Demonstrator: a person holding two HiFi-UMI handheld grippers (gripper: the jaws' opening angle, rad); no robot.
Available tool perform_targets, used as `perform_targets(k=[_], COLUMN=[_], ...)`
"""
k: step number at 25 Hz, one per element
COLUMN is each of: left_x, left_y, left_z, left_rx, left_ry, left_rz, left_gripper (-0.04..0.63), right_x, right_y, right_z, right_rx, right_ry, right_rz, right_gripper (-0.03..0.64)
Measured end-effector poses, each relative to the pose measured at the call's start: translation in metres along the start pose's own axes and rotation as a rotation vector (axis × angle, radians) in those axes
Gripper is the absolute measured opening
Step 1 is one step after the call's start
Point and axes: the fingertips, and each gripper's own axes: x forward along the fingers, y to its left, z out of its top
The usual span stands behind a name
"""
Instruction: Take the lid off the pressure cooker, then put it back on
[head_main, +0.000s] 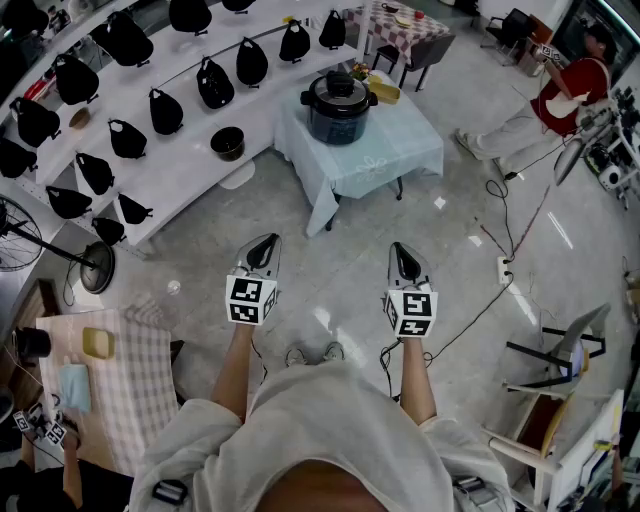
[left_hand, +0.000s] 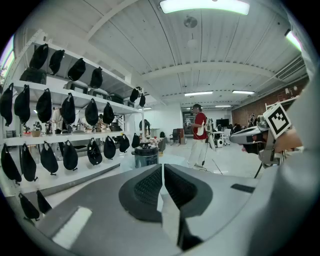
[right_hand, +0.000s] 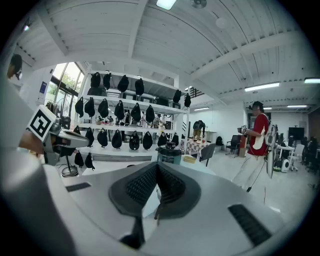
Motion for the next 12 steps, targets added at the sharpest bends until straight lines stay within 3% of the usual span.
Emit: perform_targets(k=[12], left_x=[-0.0022], left_y=[-0.0032], left_z=[0.0003], left_rx=[0.006], left_ry=[-0.008], left_rz=[-0.013], left_gripper=[0.018], right_x=[-0.0004], right_y=[0.0050], right_z=[0.0025], right_rx=[0.015], right_ry=[-0.023], right_rz=[0.025], right_gripper=[0.000])
